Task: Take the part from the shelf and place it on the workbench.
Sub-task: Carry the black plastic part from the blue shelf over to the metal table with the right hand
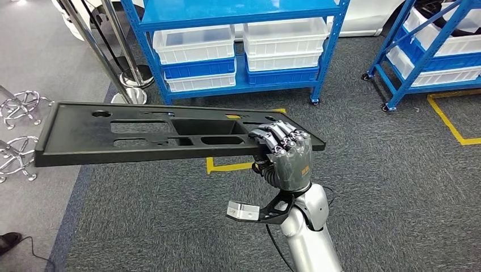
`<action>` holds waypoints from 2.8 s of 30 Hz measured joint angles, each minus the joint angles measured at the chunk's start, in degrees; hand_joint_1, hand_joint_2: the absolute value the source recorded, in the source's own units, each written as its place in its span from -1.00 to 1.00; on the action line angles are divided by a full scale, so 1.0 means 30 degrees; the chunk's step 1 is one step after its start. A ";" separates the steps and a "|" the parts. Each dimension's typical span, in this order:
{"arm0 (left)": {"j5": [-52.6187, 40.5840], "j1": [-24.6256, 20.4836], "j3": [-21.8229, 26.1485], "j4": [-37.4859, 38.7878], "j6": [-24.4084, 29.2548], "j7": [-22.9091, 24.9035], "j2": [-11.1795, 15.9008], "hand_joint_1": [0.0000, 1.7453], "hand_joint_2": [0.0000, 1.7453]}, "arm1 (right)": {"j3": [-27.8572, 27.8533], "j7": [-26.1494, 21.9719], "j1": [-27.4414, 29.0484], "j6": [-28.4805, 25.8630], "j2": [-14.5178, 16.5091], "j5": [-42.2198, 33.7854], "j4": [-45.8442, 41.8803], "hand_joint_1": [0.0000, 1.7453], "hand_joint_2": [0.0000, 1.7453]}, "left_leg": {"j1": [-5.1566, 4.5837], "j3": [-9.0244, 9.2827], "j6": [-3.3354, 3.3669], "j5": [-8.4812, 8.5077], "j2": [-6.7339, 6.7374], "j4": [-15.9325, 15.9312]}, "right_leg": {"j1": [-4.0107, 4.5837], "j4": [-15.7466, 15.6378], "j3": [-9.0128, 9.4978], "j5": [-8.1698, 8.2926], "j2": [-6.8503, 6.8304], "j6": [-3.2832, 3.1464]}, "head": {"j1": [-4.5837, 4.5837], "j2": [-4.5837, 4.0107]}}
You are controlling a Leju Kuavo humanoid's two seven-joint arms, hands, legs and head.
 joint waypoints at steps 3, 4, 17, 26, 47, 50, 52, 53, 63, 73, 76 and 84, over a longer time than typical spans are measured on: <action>-0.0056 -0.0036 -0.0005 0.0000 0.0000 -0.0007 0.0014 -1.00 1.00 | -0.0009 0.0000 0.0001 0.0000 0.0000 0.0002 -0.0005 1.00 1.00 | -0.0070 0.2568 0.0272 0.1140 -0.0020 -0.3178 | 0.0035 0.0003 -0.0561 0.0514 0.0030 0.0090 | 0.0000 0.0000; -0.0080 -0.0060 -0.0018 0.0000 0.0000 -0.0023 0.0036 -1.00 1.00 | -0.0016 0.0000 0.0005 0.0000 0.0000 0.0004 -0.0007 1.00 1.00 | -0.0136 0.3440 0.0375 0.1153 -0.0030 -0.4448 | 0.0031 -0.0017 -0.0642 0.0667 0.0034 0.0170 | 0.0004 0.0000; -0.0206 -0.0073 -0.0362 0.0000 -0.0051 -0.0117 0.0111 -1.00 1.00 | -0.0107 0.0000 0.0313 0.0000 -0.0164 -0.0029 -0.0009 1.00 1.00 | -0.0261 0.2129 0.1287 0.2944 0.0128 -0.5977 | -0.0159 0.3437 -0.0650 -0.1296 0.0049 0.1094 | 0.0009 0.0000; -0.0213 0.0025 -0.0486 0.0002 -0.0064 -0.0158 0.0087 -1.00 1.00 | -0.0144 0.0000 0.0347 0.0000 -0.0135 -0.0027 -0.0049 1.00 1.00 | -0.0089 0.0753 0.0315 0.1897 -0.0002 -0.3936 | -0.0085 -0.0278 0.1124 -0.0681 0.0015 0.0126 | 0.0000 0.0000; -0.0173 -0.0013 -0.1563 0.0000 0.0120 -0.1379 -0.0032 -1.00 1.00 | -0.0394 0.0000 0.0994 -0.0005 -0.0612 -0.0224 -0.0301 1.00 1.00 | -0.0229 0.2697 0.1407 0.2605 0.0305 -0.6253 | -0.0143 0.4029 -0.1385 -0.1434 -0.0003 0.1148 | -0.0005 0.0000; -0.0169 0.0027 -0.1758 0.0000 0.0171 -0.1424 -0.0087 -1.00 1.00 | -0.0377 0.0000 0.0986 -0.0007 -0.0678 -0.0180 -0.0341 1.00 1.00 | -0.0291 0.2256 0.1217 0.2624 0.0640 -0.5777 | -0.0012 0.0463 0.1099 -0.0811 -0.0753 0.1004 | -0.0009 0.0000; -0.0166 0.0033 -0.1812 0.0000 0.0189 -0.1428 -0.0095 -1.00 1.00 | -0.0362 0.0000 0.0981 -0.0007 -0.0681 -0.0122 -0.0386 1.00 1.00 | -0.0352 0.2134 0.1030 0.2602 0.0910 -0.5537 | 0.0105 -0.0325 0.1470 -0.0976 -0.0896 0.0769 | -0.0014 0.0000; -0.0166 0.0018 -0.1843 0.0000 0.0189 -0.1428 -0.0095 -1.00 1.00 | -0.0359 0.0000 0.0990 -0.0007 -0.0683 -0.0078 -0.0408 1.00 1.00 | -0.0345 0.2135 0.0937 0.2615 0.1062 -0.5489 | 0.0096 -0.0329 0.1388 -0.0922 -0.0716 0.0633 | -0.0018 0.0000; -0.0173 -0.0009 -0.1998 0.0000 0.0116 -0.1492 -0.0131 -1.00 1.00 | -0.0330 0.0000 0.1061 -0.0002 -0.0663 0.0144 -0.0455 1.00 1.00 | -0.0093 0.1197 0.0495 0.1046 -0.0165 -0.2079 | 0.0070 -0.0412 0.0795 -0.0272 0.0938 0.0137 | -0.0015 0.0000; -0.0177 -0.0164 -0.2219 0.0000 0.0133 -0.1459 -0.0144 -1.00 1.00 | -0.0348 0.0000 0.1121 -0.0007 -0.0615 0.0359 -0.0836 1.00 1.00 | -0.0111 0.3270 0.1292 0.2314 -0.0185 -0.6380 | -0.0042 0.2022 -0.0717 -0.1534 0.0557 0.0880 | -0.0007 0.0000; -0.0180 -0.0157 -0.2264 0.0000 0.0158 -0.1366 -0.0131 -1.00 1.00 | -0.0372 0.0000 0.1270 -0.0007 -0.0619 0.0435 -0.0863 1.00 1.00 | -0.0137 0.3130 0.1315 0.2266 0.0499 -0.6223 | -0.0135 0.4545 -0.1912 -0.2294 0.0233 0.1064 | -0.0009 0.0000; -0.0171 -0.0281 -0.2450 0.0000 0.0275 -0.1341 -0.0102 -1.00 1.00 | -0.0426 0.0000 0.1325 -0.0007 -0.0612 0.0670 -0.1124 1.00 1.00 | -0.0228 0.2930 0.0694 0.1665 0.1858 -0.5349 | 0.0022 0.0088 0.0328 -0.0399 -0.0573 0.0666 | -0.0015 0.0000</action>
